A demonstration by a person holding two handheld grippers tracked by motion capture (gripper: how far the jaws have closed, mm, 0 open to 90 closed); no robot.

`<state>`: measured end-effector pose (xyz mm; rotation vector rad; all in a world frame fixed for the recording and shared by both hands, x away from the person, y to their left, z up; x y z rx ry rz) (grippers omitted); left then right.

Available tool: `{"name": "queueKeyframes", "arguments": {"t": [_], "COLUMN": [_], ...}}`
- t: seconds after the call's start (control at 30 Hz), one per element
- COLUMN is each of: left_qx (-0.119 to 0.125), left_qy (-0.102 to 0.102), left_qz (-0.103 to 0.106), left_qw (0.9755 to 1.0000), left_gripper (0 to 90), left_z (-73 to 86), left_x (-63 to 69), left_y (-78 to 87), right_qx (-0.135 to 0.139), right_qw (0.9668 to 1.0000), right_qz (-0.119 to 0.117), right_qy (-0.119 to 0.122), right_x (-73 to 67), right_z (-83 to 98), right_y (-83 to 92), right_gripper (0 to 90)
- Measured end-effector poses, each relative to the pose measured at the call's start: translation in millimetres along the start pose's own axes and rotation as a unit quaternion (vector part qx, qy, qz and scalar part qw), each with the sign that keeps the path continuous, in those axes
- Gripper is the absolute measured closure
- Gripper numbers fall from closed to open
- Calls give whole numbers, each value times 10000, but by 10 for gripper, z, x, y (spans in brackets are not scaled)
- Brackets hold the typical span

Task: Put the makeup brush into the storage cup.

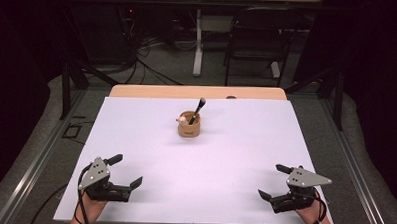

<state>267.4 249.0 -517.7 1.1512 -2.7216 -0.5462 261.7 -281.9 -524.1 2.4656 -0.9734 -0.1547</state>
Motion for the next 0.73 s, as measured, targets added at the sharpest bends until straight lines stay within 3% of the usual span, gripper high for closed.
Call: {"name": "queueKeyframes", "arguments": {"t": [0.23, 0.73], "left_qx": [-101, -105], "left_qy": [75, -17], "left_qz": [26, 187], "left_qw": [9999, 9998], "left_gripper": [0, 0], "left_z": [77, 137], "left_x": [-28, -19], "left_y": [56, 61], "right_qx": [-16, -178], "right_qw": [10000, 9998], "right_qz": [-10, -25], "right_qy": [-14, -15], "right_x": [-3, 9], "right_z": [2, 37], "right_y": [-1, -45], "right_gripper": [0, 0]}}
Point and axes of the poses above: each handheld gripper's, and its own axes: y roughly backward along the jaws, z roughly out of its underside, x roughly to its right, the point moved 1 cm from there along -y, roughly forward along the jaws, and after that the axes turned 1 degree about -x, right-handed, at the moved point
